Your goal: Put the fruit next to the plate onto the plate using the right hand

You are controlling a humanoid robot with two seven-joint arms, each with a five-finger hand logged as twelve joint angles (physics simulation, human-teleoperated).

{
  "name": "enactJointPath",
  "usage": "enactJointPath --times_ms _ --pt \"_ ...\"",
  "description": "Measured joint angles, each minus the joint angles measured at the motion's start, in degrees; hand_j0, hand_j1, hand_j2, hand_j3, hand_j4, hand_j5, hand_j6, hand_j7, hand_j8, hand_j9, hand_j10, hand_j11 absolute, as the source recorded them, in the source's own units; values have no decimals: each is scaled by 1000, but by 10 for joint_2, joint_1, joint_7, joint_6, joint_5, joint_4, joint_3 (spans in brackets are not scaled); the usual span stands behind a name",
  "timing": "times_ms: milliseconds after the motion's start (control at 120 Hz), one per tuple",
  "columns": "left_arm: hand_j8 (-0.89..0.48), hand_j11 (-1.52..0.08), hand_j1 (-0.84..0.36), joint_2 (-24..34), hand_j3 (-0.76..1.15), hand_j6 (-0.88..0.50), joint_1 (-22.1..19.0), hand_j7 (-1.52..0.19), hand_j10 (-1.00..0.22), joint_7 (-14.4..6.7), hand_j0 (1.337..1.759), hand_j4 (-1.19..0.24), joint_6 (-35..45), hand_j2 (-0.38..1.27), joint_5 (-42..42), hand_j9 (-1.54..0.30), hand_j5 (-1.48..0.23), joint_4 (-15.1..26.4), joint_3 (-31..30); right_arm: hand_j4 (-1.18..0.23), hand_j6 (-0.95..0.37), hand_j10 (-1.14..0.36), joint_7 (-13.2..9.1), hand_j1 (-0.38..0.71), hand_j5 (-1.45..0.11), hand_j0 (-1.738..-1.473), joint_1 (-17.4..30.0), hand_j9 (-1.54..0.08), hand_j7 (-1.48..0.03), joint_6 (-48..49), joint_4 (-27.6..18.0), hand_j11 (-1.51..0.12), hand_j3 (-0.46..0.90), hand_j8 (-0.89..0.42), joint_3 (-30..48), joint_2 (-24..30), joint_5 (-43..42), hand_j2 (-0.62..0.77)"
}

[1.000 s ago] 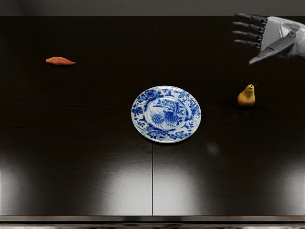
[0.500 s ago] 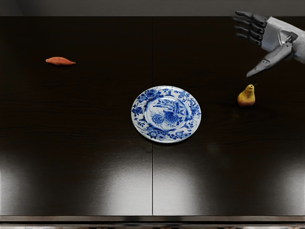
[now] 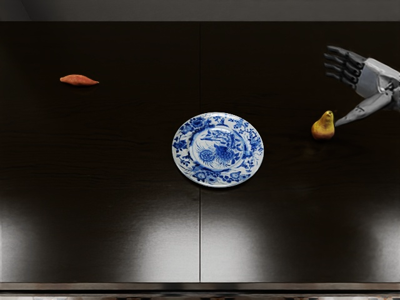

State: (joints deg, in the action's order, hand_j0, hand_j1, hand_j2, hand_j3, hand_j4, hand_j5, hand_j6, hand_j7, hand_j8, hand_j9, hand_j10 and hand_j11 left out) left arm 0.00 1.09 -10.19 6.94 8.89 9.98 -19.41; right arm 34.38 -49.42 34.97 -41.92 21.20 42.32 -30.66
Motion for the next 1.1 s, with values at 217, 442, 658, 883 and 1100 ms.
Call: enactJointPath --times_ms 217,442,658,883,1100 --pt "0 0 349 0 0 -1 0 0 0 0 1658 0 0 0 0 0 0 0 0 -41 -41 -40 5 -306 -51 -1658 24 -50 -50 0 66 -50 0 -41 -11 -45 -4 -3" --pt "0 0 349 0 0 0 0 0 0 0 1658 0 0 0 0 0 0 0 0 -42 -43 -41 6 -305 -52 -1658 31 -52 -51 0 100 -52 0 -42 -39 -67 -4 -4" --pt "0 0 349 0 0 0 0 0 0 0 1658 0 0 0 0 0 0 0 0 -43 -43 -42 6 -304 -53 -1658 31 -52 -52 0 128 -52 0 -42 -45 -79 -4 -4" --pt "0 0 349 0 0 0 0 0 0 0 1658 0 0 0 0 0 0 0 0 -51 -51 -49 6 -294 -63 -1658 30 -63 -62 0 150 -63 0 -50 -41 -87 3 -6" --pt "0 0 349 0 0 0 0 0 0 0 1658 0 0 0 0 0 0 0 0 -58 -58 -57 6 -286 -72 -1658 27 -72 -72 0 175 -72 0 -57 -37 -120 6 -7"
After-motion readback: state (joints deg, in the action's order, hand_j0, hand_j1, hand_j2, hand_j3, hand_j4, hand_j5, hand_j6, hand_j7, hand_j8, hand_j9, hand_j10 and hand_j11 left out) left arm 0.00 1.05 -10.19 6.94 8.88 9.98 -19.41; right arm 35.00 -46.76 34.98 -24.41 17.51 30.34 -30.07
